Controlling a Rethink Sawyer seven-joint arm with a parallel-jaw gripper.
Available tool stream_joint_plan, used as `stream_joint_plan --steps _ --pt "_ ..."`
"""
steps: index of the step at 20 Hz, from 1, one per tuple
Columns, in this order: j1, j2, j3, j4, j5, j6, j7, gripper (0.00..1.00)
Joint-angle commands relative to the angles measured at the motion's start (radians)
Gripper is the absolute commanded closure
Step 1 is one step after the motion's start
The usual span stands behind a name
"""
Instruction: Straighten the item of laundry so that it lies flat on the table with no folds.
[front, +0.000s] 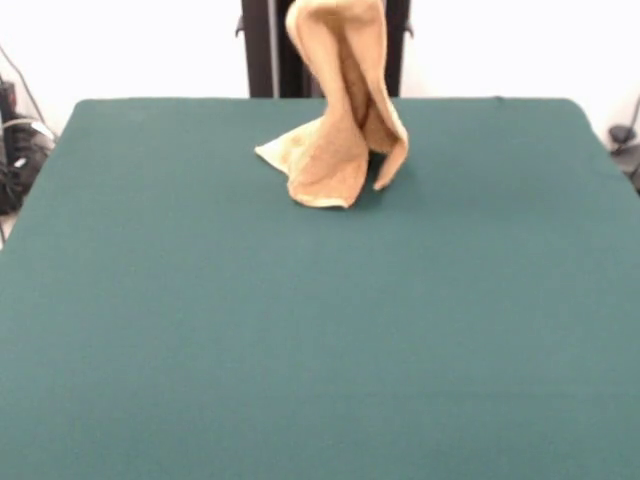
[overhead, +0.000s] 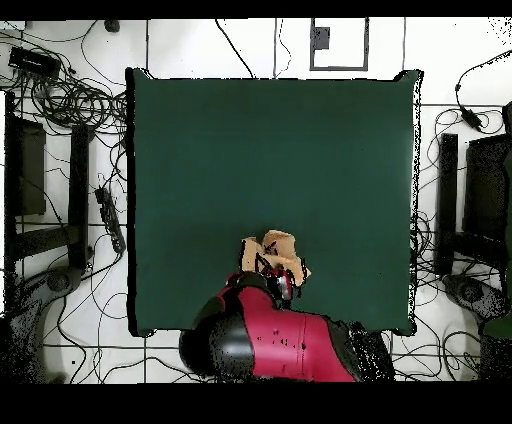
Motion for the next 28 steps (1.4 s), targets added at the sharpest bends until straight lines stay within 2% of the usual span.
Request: stream_joint_plan --steps 1,3,6,9,12,15,17,20,22,28 --pt "0.016 0.247 0.128 -0.037 -0.008 -0.239 0.174 1.0" --pt "0.035 0.299 0.103 -0.053 -0.006 -0.31 0.197 1.0" --pt "0.053 0.324 0.079 -0.056 0.014 -0.325 0.206 1.0" --pt "0.052 0.232 0.06 -0.036 0.042 -0.175 0.177 1.0" --pt "0.045 0.062 0.022 -0.073 0.061 0.129 0.081 1.0" --pt "0.039 0.003 0.014 -0.141 0.062 0.276 0.043 1.0" --pt "0.03 0.006 0.032 -0.186 0.051 0.309 0.034 1.0" --pt "-0.042 0.027 0.152 -0.189 0.076 0.253 -0.006 1.0" --pt "-0.052 0.058 0.205 -0.184 0.094 0.196 0.012 1.0" --pt "-0.003 0.167 0.222 -0.158 0.116 0.006 0.165 1.0"
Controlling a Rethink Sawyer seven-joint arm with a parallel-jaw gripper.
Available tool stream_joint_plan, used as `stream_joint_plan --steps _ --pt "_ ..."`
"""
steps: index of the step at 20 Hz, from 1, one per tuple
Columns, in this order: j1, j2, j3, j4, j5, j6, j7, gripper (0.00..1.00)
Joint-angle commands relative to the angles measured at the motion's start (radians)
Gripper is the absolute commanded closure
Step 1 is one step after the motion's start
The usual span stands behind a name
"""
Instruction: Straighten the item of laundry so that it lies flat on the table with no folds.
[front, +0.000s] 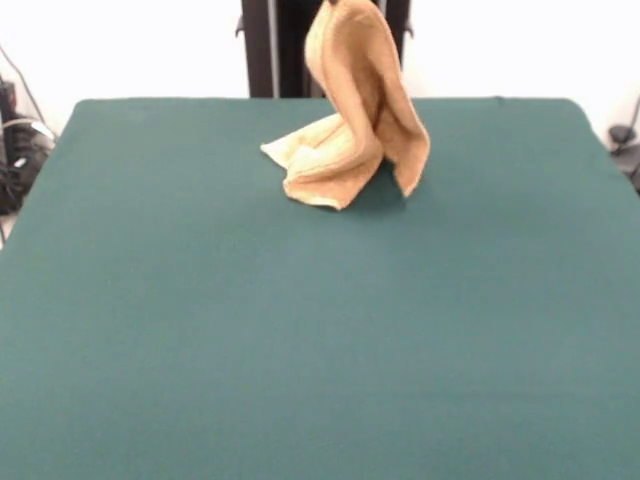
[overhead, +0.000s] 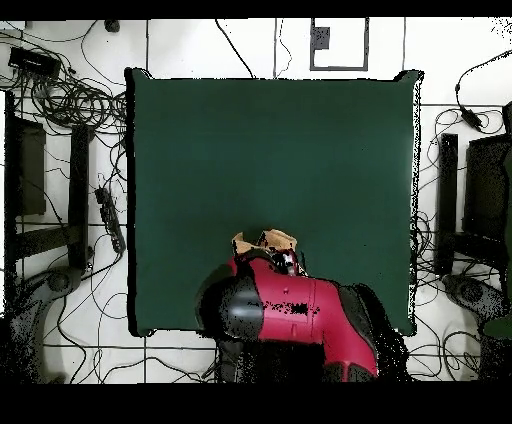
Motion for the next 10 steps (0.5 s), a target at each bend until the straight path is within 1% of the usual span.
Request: stream_joint_plan --steps 1,2,3,6,8,10 --pt "0.008 0.127 0.223 -0.004 0.101 -0.167 0.148 1.0" --pt "-0.005 0.13 0.245 0.014 0.11 -0.196 0.14 1.0" --pt "-0.036 0.141 0.295 0.042 0.129 -0.237 0.121 1.0" --pt "-0.034 0.163 0.312 0.083 0.134 -0.344 0.176 1.0" --pt "0.021 0.169 0.27 0.088 0.147 -0.387 0.248 1.0" --pt "0.084 0.16 0.216 0.091 0.171 -0.392 0.302 1.0"
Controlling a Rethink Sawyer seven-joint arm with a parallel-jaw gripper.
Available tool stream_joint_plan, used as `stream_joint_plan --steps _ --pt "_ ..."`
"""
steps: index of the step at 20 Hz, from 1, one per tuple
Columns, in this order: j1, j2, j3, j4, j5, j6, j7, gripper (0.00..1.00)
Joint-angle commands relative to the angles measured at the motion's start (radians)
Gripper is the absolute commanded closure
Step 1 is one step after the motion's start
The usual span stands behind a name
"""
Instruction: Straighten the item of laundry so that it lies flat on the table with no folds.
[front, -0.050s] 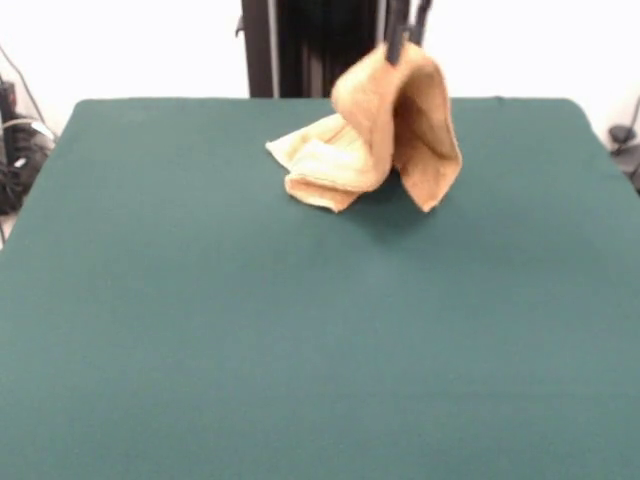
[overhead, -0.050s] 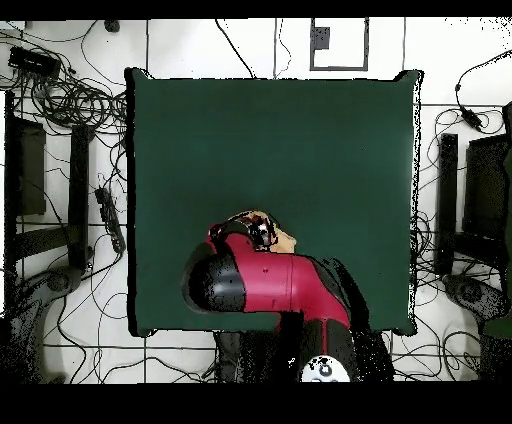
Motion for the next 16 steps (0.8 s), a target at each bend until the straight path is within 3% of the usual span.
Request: stream_joint_plan --steps 1,7,10,12,16 --pt "0.122 0.063 0.085 0.091 0.1 -0.121 0.32 1.0" --pt "0.12 0.065 0.166 0.141 0.204 -0.139 0.327 1.0" --pt "0.136 0.083 0.199 0.131 0.271 -0.065 0.317 1.0" --pt "0.182 0.099 0.172 0.103 0.302 -0.036 0.325 1.0" --pt "0.335 0.193 0.006 -0.024 0.329 0.044 0.342 1.0"
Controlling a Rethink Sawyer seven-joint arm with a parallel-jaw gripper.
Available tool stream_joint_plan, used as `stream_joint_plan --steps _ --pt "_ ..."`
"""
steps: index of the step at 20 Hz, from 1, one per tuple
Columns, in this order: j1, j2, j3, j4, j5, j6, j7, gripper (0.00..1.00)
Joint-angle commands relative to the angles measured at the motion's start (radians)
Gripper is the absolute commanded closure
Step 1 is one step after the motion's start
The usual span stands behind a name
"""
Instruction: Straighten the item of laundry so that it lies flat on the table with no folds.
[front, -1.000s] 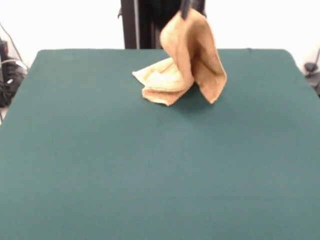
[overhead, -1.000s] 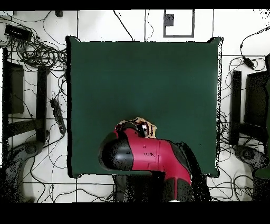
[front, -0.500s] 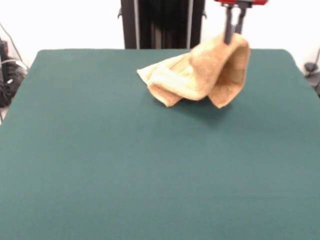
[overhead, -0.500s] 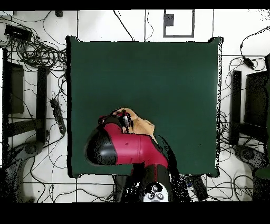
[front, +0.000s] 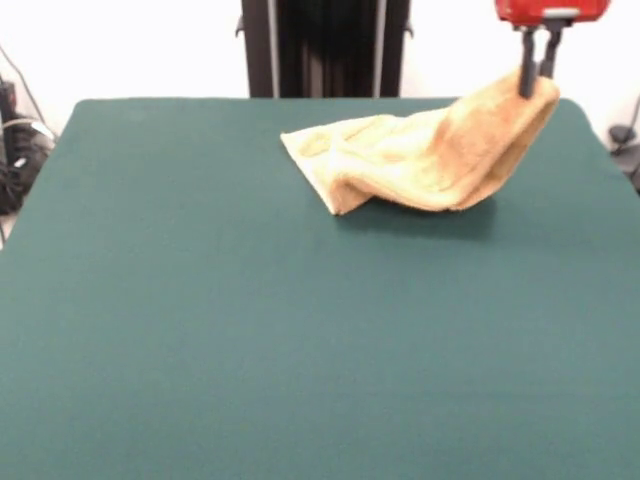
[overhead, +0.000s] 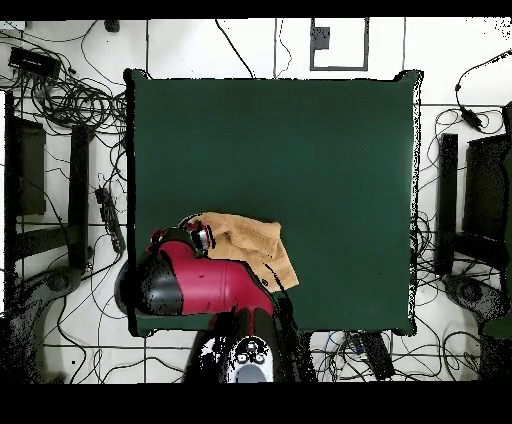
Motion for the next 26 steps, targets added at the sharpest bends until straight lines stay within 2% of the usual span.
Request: stream_joint_plan --steps 1,4,5,6,9,11,16,20,22,26 --pt "0.165 0.149 -0.026 -0.091 0.111 0.129 0.308 1.0" --pt "0.164 0.24 -0.046 -0.089 0.096 0.077 0.255 1.0" --pt "0.194 0.262 -0.082 -0.091 0.112 0.038 0.281 1.0" --pt "0.232 0.279 -0.124 -0.098 0.128 0.052 0.306 1.0" --pt "0.31 0.297 -0.211 -0.098 0.186 0.052 0.37 1.0" --pt "0.311 0.262 -0.229 -0.078 0.206 0.06 0.372 1.0" --pt "0.163 0.124 -0.221 -0.048 0.127 0.183 0.207 1.0" --pt "0.046 0.063 -0.16 -0.039 0.074 0.199 0.099 1.0" --pt "0.014 0.059 -0.13 -0.061 0.07 0.204 0.095 1.0" --pt "0.032 0.102 -0.111 -0.174 0.07 0.273 0.123 1.0"
